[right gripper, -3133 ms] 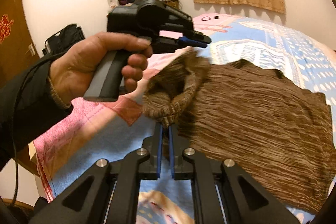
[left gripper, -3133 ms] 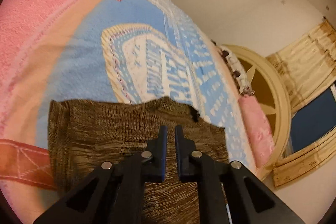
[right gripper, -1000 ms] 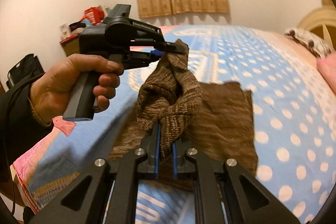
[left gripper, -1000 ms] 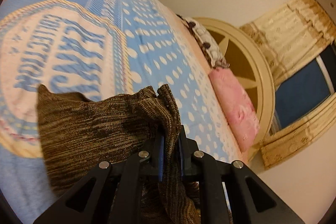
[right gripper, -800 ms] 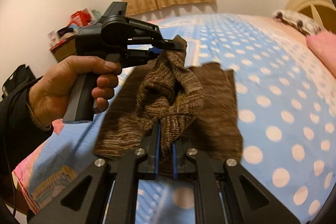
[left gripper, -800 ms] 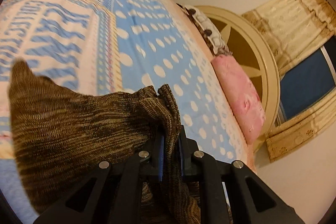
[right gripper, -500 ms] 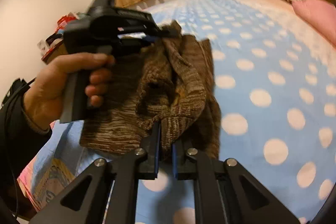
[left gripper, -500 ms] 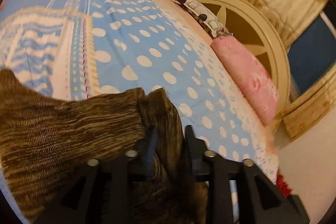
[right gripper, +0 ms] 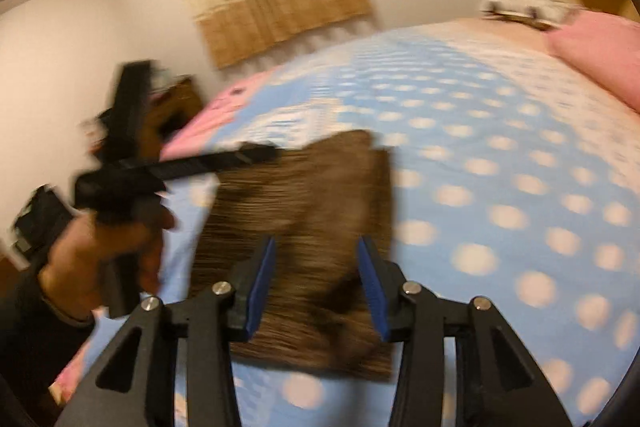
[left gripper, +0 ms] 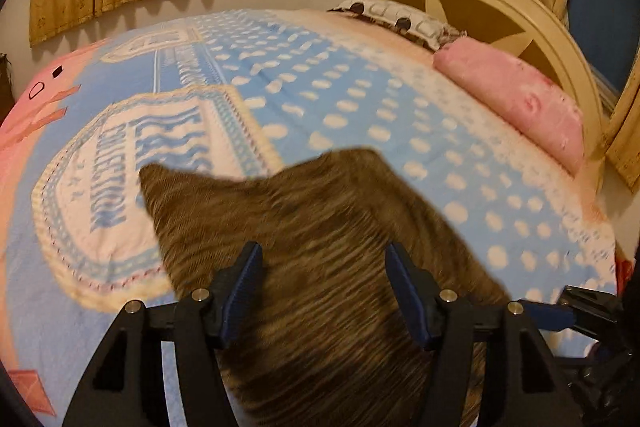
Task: Fold small clothes
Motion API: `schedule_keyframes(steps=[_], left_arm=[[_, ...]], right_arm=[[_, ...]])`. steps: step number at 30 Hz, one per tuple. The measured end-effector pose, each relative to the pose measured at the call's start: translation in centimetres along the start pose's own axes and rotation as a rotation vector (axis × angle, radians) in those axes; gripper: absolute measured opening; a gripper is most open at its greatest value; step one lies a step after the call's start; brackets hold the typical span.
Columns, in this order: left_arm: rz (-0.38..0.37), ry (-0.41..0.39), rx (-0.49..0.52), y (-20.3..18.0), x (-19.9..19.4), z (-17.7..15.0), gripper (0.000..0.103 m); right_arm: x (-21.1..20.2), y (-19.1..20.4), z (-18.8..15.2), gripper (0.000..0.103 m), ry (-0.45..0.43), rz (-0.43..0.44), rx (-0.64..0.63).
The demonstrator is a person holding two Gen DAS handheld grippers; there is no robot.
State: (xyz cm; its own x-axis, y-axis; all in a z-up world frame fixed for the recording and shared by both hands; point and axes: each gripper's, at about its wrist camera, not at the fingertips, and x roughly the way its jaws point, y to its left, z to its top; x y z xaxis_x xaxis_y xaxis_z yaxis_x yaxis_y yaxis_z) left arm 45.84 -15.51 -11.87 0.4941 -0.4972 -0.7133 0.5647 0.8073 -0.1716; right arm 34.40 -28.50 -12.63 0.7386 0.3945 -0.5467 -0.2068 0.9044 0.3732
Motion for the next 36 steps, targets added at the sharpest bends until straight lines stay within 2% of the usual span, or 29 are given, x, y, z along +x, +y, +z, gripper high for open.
schedule_keyframes(steps=[2, 4, 7, 8, 9, 16, 18, 20, 22, 23, 24, 25, 27, 29, 31, 36], left_arm=[[0.023, 0.015, 0.018, 0.0, 0.4, -0.7, 0.065], [0.044, 0.017, 0.052, -0.4, 0.6, -1.1, 0.065], [0.071, 0.024, 0.110, -1.2, 1.1, -1.6, 0.065], [0.077, 0.027, 0.126, -1.4, 1.3, -1.7, 0.066], [0.081, 0.029, 0.138, -1.6, 1.4, -1.8, 0.067], [0.097, 0.037, 0.163, -1.8, 1.7, -2.3, 0.070], [0.099, 0.040, 0.170, -1.9, 1.6, -2.4, 0.070], [0.103, 0.039, 0.175, -2.0, 1.2, -2.5, 0.070], [0.101, 0.031, 0.174, -1.9, 0.6, -2.6, 0.070], [0.104, 0.026, 0.172, -1.7, 0.2, -2.8, 0.070], [0.105, 0.021, 0.168, -1.5, -0.1, -2.9, 0.070], [0.107, 0.017, 0.159, -1.2, -0.5, -3.1, 0.070], [0.103, 0.001, 0.117, -0.2, -1.4, -3.5, 0.070], [0.089, -0.015, 0.068, 0.8, -2.1, -3.8, 0.073], [0.065, -0.017, 0.015, 1.7, -2.2, -4.1, 0.083], [-0.019, 0.030, -0.130, 3.8, -0.3, -4.9, 0.084]], right_arm=[[1.7, 0.6, -0.1, 0.046, 0.039, 0.083, -0.006], [3.3, 0.4, -0.7, 0.045, 0.089, 0.072, 0.005], [4.8, -1.5, -1.8, 0.042, 0.153, 0.004, 0.061], [4.8, -2.3, -2.1, 0.034, 0.163, -0.006, 0.078], [4.6, -3.0, -2.2, 0.027, 0.162, -0.006, 0.093], [4.4, -3.8, -2.1, 0.022, 0.210, 0.017, 0.082], [4.5, -4.6, -2.1, 0.012, 0.215, 0.032, 0.099], [4.6, -5.1, -2.2, 0.010, 0.215, 0.042, 0.109], [4.1, -5.0, -2.2, 0.014, 0.209, 0.055, 0.111], [3.9, -4.9, -2.0, 0.020, 0.205, 0.053, 0.101], [3.9, -5.0, -1.7, 0.032, 0.200, 0.058, 0.093], [3.7, -4.9, -1.6, 0.041, 0.190, 0.065, 0.087], [3.2, -4.3, -0.9, 0.071, 0.155, 0.080, 0.075], [3.0, -3.9, -0.2, 0.082, 0.114, 0.050, 0.059], [2.8, -4.1, 0.7, 0.084, 0.080, 0.021, 0.058], [4.8, -5.7, 2.6, 0.087, 0.087, -0.024, 0.095]])
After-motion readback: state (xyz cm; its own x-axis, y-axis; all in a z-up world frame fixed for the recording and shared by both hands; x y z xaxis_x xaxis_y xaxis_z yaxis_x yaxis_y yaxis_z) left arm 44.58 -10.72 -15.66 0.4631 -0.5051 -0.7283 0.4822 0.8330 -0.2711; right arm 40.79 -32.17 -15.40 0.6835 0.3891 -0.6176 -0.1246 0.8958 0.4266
